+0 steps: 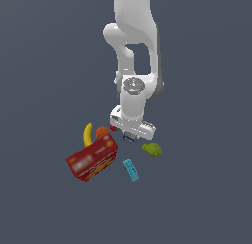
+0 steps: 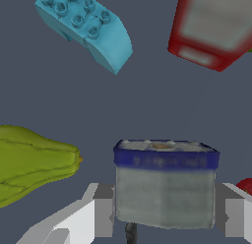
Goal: Pick up a designated object from a clutter of objects.
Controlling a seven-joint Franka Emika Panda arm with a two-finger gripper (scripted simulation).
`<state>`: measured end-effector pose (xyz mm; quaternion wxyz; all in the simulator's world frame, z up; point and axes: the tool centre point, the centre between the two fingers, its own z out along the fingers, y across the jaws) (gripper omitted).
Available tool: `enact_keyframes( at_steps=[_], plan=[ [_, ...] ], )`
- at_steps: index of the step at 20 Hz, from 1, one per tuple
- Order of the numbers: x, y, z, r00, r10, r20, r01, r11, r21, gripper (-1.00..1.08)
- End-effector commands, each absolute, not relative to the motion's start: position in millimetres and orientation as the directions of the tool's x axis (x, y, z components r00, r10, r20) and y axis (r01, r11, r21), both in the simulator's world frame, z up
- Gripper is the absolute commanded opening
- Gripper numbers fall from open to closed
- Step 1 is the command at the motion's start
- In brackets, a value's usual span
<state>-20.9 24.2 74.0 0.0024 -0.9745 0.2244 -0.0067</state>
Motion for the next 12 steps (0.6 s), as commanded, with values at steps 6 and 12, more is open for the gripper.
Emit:
enact_keyframes(
  at_steps=[6, 12],
  plan=[
    [-34.0, 52.3, 138.1, 0.899, -0.438, 0.011, -0.438, -0.899, -0.006, -1.00],
    [-46.0, 79.0, 199.4, 0.898, -0.439, 0.010, -0.439, -0.898, -0.003, -1.00]
  ],
)
